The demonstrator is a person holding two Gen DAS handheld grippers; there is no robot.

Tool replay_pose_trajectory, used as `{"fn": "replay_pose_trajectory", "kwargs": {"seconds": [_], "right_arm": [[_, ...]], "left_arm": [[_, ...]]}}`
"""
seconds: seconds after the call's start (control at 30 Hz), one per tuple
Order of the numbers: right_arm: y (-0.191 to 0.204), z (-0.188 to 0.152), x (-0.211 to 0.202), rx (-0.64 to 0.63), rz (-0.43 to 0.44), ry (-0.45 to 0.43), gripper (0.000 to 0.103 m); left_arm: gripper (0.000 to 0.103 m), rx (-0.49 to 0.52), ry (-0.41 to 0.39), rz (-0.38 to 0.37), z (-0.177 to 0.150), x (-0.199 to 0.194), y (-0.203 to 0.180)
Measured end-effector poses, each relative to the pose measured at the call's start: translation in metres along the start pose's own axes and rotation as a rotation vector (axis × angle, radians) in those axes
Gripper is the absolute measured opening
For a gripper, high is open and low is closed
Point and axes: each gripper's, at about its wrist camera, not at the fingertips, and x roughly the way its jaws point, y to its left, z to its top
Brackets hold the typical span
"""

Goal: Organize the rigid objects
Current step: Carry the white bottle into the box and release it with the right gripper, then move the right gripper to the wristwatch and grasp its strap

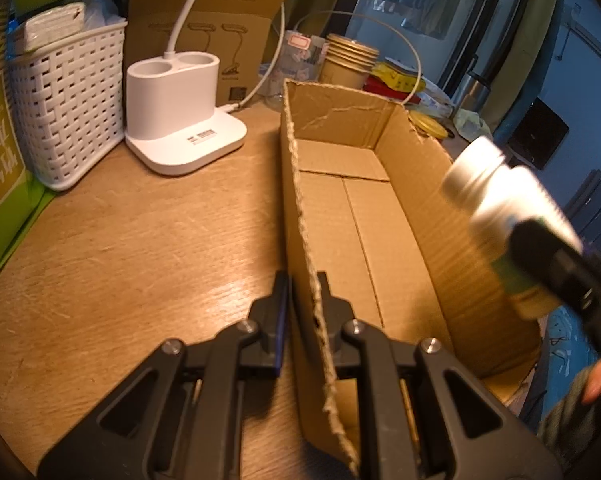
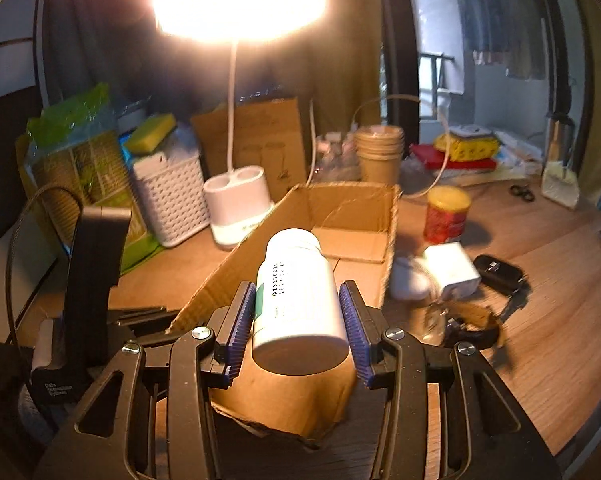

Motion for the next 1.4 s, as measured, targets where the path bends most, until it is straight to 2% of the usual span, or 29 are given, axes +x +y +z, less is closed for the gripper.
{"fn": "replay_pose_trajectory", "kwargs": {"seconds": [0.17, 0.47, 1.07, 1.4], "right_arm": [[0.006, -0.005, 0.012, -0.008, 0.035, 0.06, 0.046], [0.004, -0.008, 0.016, 0.006, 0.068, 0.117, 0.046], [-0.003, -0.004, 0.005, 0.019, 0.068, 0.085, 0.046], [-0.03, 0.002, -0.014, 0.063, -0.003, 0.028, 0.047]], "left_arm": [[0.012, 0.0, 0.0, 0.0, 0.0, 0.0, 0.0], [0.012, 0.0, 0.001, 0.0, -0.001, 0.0, 0.0], [0.012, -0.002, 0.007, -0.008, -0.001, 0.001, -0.001], [0.012, -0.004, 0.008, -0.01, 0.0, 0.002, 0.0]]}}
